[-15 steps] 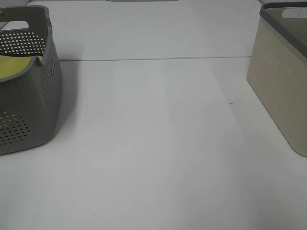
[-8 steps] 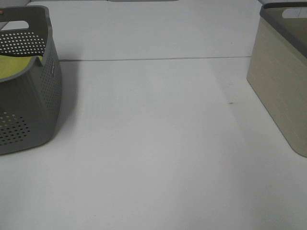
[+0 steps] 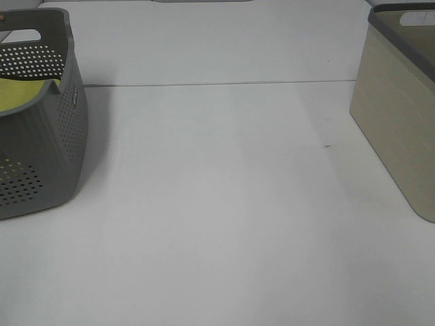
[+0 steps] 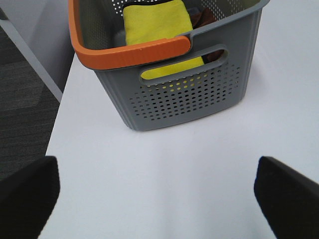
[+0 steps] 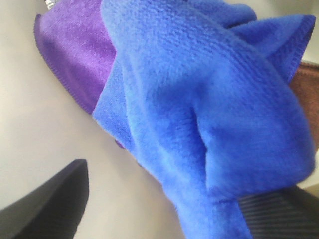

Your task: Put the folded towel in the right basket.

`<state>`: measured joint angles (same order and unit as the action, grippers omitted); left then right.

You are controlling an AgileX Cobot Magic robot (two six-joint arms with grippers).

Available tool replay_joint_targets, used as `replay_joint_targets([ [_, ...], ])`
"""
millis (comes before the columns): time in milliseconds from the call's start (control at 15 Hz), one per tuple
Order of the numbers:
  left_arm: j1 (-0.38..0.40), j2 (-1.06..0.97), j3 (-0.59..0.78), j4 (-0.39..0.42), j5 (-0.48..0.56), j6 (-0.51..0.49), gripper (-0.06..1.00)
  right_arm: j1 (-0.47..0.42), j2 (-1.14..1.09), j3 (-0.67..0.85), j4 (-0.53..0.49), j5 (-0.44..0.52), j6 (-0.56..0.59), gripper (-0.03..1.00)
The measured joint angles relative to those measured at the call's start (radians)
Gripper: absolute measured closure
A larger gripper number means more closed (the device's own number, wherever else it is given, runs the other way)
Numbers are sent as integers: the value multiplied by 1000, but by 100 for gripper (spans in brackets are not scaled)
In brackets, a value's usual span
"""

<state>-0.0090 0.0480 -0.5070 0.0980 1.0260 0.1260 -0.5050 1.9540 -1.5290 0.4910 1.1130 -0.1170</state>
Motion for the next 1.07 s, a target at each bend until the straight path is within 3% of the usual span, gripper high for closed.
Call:
replay_joint_targets([
  [200, 0, 0, 0, 0, 0, 0, -4, 0, -128, 0, -17, -25, 18, 19],
  [400, 0, 0, 0, 0, 0, 0, -4, 0, -238, 0, -109, -43, 86, 19],
  [600, 0, 0, 0, 0, 0, 0, -4, 0, -318, 0, -156, -12, 129, 19],
  [933, 0, 0, 0, 0, 0, 0, -4, 11, -462, 0, -119, 37, 71, 20],
  [1067, 0, 0, 0, 0, 0, 0, -4, 106, -551, 0, -130, 42, 20, 20],
])
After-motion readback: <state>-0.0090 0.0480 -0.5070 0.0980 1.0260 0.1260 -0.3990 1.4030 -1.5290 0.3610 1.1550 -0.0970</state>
